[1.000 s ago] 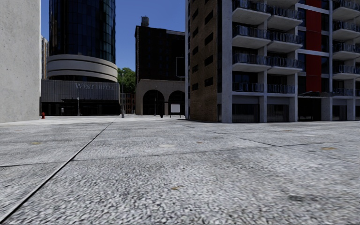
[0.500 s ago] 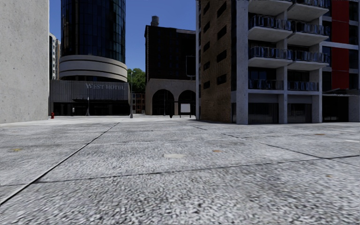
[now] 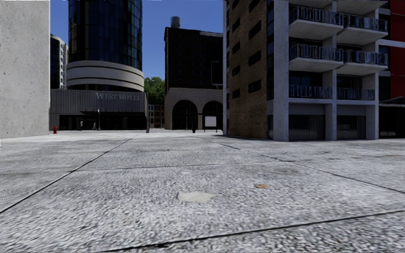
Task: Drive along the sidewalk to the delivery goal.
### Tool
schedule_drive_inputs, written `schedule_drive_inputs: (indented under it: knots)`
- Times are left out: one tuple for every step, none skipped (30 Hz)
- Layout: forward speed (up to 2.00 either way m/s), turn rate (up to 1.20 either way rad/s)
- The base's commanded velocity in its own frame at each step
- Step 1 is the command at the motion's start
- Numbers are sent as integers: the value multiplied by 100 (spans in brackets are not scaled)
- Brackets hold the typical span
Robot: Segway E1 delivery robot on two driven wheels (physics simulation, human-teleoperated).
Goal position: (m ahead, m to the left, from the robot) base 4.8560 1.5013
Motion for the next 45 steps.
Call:
schedule_drive_inputs:
  knots:
    - [200, 120]
    - [200, 120]
    - [200, 47]
    - [200, 34]
    - [200, 30]
    - [200, 29]
    - [200, 29]
    - [200, 22]
    - [200, 10]
    - [200, 7]
    - [200, 6]
    - [200, 6]
    - [200, 57]
    - [200, 84]
    - [200, 120]
    - [200, 120]
    - [200, 120]
    - [200, 120]
    - [200, 120]
    - [200, 120]
    - [200, 120]
    - [200, 120]
    - [200, 38]
    - [200, 24]
    - [200, 15]
    - [200, 5]
    - [200, 5]
    - [200, 0]
    - [200, 0]
    - [200, 0]
    - [200, 0]
    - [200, 0]
    - [200, 0]
    - [200, 0]
    - [200, 45]
    - [200, 116]
    - [200, 116]
    - [200, 120]
    - [200, 120]
    - [200, 120]
    - [200, 120]
    - [200, 40]
    - [200, 20]
    - [200, 15]
    - [200, 13]
